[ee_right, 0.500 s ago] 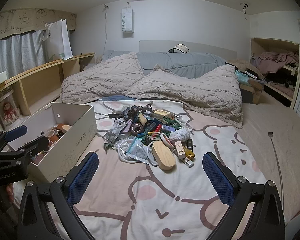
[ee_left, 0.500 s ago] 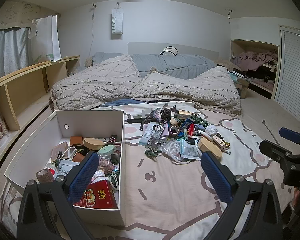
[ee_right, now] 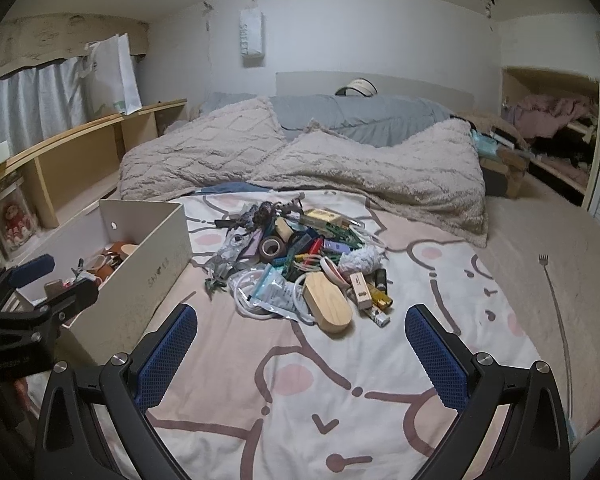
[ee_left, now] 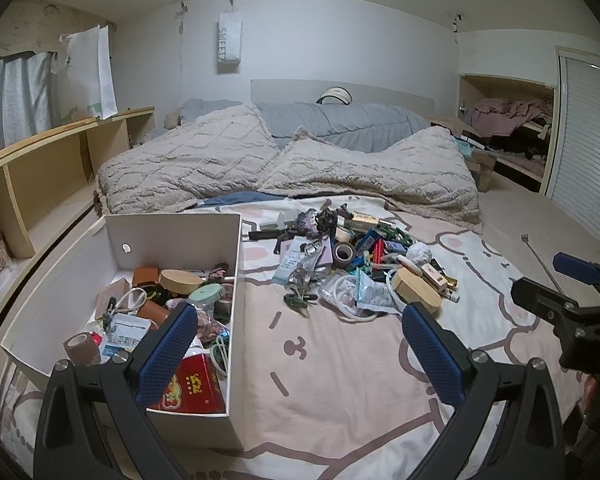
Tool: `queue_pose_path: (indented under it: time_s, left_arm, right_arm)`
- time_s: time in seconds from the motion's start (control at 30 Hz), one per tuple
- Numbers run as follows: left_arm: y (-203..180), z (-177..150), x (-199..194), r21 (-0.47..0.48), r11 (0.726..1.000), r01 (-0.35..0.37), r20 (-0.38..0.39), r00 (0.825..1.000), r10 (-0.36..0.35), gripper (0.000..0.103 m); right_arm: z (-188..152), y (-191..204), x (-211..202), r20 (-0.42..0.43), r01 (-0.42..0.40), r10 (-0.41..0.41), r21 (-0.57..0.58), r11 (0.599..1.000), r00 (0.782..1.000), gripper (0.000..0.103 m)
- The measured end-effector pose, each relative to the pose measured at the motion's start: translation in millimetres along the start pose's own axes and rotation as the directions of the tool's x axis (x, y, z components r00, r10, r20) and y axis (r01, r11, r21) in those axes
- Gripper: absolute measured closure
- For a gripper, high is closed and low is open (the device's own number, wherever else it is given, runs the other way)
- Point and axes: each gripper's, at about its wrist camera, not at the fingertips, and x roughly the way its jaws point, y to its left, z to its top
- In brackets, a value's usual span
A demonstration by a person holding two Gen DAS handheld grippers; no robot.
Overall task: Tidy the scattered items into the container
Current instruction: 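Move the right tool toward the pile of items on the bed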
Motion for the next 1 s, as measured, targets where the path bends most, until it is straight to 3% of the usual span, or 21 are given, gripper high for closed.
queue_pose_path:
  time_s: [0.67,0.87,1.0]
  left_arm:
    - [-37,-38,44,0.048,0.993,0.104,-0.146,0.985,-0.096,0.000]
    - [-41,-49,59,0.050,0.992,0.116,-0.184,0.977,-0.105,0.000]
    - [-42,-55,64,0.067,0.990,0.124,-0.193,0.975,-0.109,0.000]
  right_arm:
    - [0,-54,80,-0.113,0.050,-0.024,0.230,0.972,0.993,0.000]
    - [3,-77,117,-0.142,-0.020,0.078,0.372,0.928,0.987,0.000]
    - [8,-88,142,-0.171,-0.019,0.102,0.427,0.904,0.980,0.000]
